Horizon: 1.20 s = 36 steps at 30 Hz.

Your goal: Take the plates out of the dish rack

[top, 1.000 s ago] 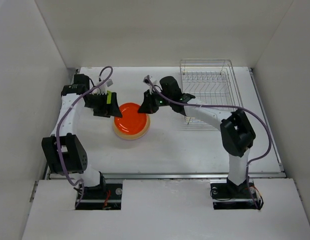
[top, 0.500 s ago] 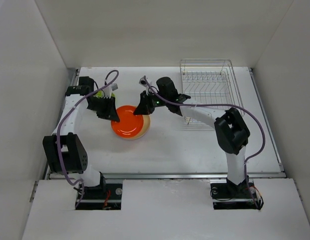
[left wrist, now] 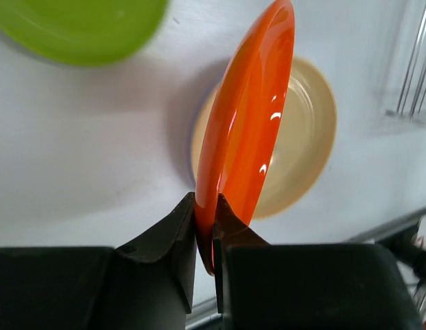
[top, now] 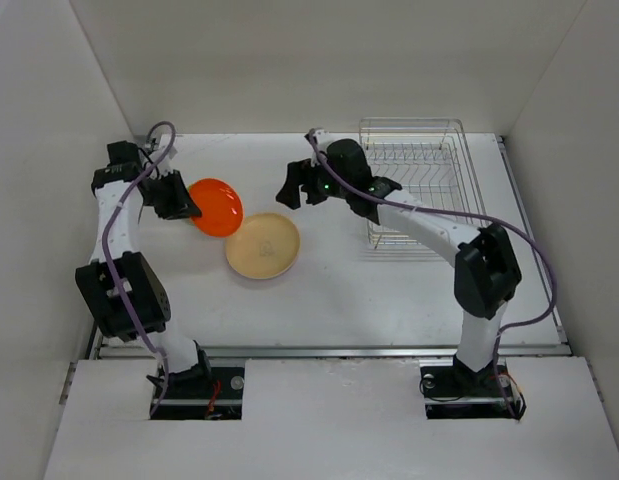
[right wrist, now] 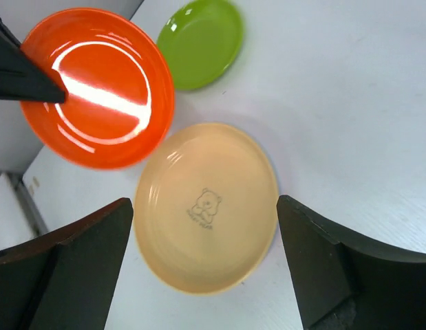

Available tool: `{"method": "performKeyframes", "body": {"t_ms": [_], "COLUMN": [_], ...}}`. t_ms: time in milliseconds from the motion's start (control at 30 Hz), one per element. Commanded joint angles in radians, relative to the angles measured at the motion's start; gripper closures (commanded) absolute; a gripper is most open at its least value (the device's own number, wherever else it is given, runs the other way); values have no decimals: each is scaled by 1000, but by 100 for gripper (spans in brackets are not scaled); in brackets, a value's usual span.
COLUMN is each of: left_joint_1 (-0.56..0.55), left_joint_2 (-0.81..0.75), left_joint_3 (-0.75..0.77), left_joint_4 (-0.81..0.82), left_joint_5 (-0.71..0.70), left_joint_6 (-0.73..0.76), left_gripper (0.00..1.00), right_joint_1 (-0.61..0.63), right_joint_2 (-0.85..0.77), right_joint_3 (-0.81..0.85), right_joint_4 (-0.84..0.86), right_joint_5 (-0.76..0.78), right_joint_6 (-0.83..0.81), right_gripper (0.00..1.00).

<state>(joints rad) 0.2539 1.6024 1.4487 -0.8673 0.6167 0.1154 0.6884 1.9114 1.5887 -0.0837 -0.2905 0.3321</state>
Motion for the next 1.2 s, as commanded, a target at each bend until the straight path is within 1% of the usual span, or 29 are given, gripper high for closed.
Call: {"method": "performKeyframes", "body": {"t_ms": [0, 67, 100, 167, 200, 267, 300, 333, 367, 467, 533, 600, 633, 733, 767, 800, 900, 1000, 1067, 1167], "left_joint_1": [68, 80, 91, 102, 102, 111, 111, 111, 111, 111, 111, 111, 111, 82, 71, 46, 27, 16, 16, 16], "left_joint_2": [83, 137, 195, 256, 321, 390, 422, 482, 507, 573, 594, 617, 617, 626, 626, 626, 585, 541, 484, 413], "left_joint_3": [64, 113, 128, 183, 205, 260, 321, 344, 364, 392, 404, 417, 417, 438, 449, 449, 435, 409, 389, 380], "left_joint_4": [152, 184, 198, 241, 251, 240, 228, 212, 212, 221, 221, 183, 168, 91, 73, 50, 40, 40, 63, 39], "left_joint_5": [9, -14, -14, -23, -23, -23, -23, -23, -38, -98, -148, -149, -149, -215, -283, -317, -415, -439, -430, -439], "left_joint_6": [-149, -204, -224, -264, -293, -304, -304, -304, -316, -327, -338, -315, -284, -229, -183, -160, -120, -120, -109, -109], "left_gripper": [100, 100, 100, 100, 100, 100, 100, 100, 99, 93, 85, 74, 61, 46, 41, 40, 38, 38, 37, 37], "right_joint_1": [-13, -13, -13, -13, -13, -13, -13, -13, -13, -13, -13, -13, -13, -13, -13, -13, -13, -13, -13, -13], "right_joint_2": [-120, -135, -147, -161, -175, -189, -202, -203, -216, -241, -252, -273, -273, -282, -291, -291, -302, -333, -379, -440], "right_joint_3": [-27, -39, -56, -82, -82, -108, -108, -121, -130, -141, -153, -162, -174, -174, -174, -174, -174, -184, -214, -257], "right_joint_4": [2, -11, -20, -21, -30, -30, -30, -30, -39, -39, -39, -39, -39, -39, -39, -39, -39, -39, -39, -62], "right_joint_5": [136, 145, 154, 154, 163, 163, 163, 163, 175, 175, 175, 175, 175, 175, 175, 175, 166, 166, 188, 264], "right_joint_6": [5, -8, -19, -19, -19, -19, -19, -19, -19, -28, -28, -28, -28, -28, -28, -28, -28, -28, -28, -19], "right_gripper": [9, 9, 9, 9, 9, 9, 9, 9, 9, 9, 9, 9, 9, 9, 9, 9, 9, 9, 7, 7]}}
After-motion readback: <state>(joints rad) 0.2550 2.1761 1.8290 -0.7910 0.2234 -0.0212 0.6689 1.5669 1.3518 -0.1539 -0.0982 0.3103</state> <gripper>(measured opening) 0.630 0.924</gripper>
